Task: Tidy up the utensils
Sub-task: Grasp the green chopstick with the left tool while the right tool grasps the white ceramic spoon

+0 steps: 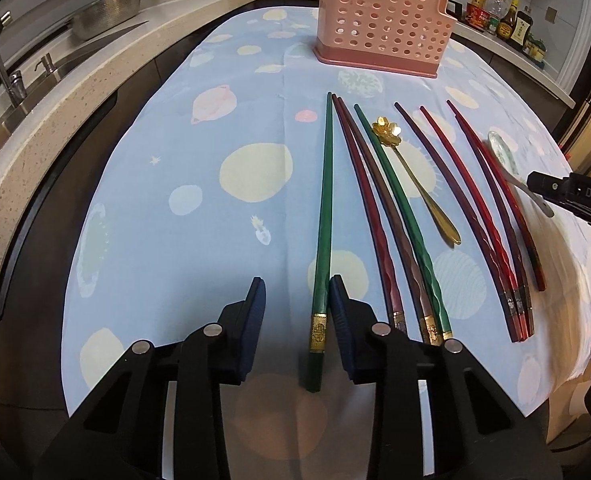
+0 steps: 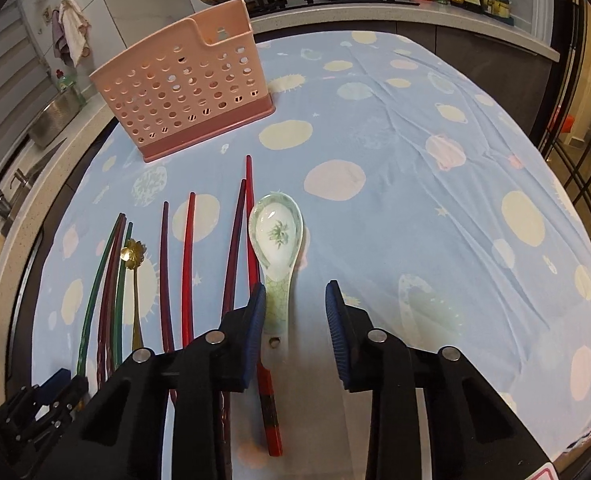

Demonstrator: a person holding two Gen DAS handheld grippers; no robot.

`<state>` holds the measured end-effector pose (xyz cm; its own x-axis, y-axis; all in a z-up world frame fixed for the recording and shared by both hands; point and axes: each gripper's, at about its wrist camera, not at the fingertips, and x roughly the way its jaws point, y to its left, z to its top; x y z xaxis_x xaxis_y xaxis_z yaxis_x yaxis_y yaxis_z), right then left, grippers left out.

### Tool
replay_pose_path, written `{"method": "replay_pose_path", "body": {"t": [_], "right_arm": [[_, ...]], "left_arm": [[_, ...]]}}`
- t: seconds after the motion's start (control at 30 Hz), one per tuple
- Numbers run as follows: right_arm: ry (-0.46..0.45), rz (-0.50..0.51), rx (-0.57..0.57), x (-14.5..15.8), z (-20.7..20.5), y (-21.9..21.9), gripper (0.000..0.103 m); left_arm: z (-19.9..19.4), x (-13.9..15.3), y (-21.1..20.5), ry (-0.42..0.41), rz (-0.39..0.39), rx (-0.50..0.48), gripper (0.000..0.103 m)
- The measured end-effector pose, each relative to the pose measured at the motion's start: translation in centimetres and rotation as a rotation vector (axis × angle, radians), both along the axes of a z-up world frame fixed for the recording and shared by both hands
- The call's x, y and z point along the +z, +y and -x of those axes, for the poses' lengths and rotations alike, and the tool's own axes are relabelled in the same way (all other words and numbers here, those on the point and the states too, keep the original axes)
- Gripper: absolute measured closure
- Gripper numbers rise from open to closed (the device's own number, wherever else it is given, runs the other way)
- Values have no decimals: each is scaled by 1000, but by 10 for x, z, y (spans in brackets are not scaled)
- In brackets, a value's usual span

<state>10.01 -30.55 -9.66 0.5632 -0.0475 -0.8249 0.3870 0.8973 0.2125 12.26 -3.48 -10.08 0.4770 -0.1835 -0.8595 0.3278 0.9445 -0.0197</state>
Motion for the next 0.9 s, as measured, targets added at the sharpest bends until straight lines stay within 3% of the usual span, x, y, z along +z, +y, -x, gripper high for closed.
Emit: {"method": "replay_pose_path", "body": {"t": [0.17,0.5,0.73,0.8,0.9], "right_arm": [[31,-31,5,-15,-6,2,85],[21,-23,7,-18,4,2,88],[21,-9,23,-18,17,6,84],[26,12,25,-17,18,7,91],[18,6,22,-17,22,7,92]], "left_arm": [[1,-1,-1,-12,-8,-5,71],[2,-1,1,-22,5,-15,71],[3,-1,1,-26,3,-14,71],[3,-1,0,-28,-1,-15,71],[3,0,1,-22,5,-13,72]]}}
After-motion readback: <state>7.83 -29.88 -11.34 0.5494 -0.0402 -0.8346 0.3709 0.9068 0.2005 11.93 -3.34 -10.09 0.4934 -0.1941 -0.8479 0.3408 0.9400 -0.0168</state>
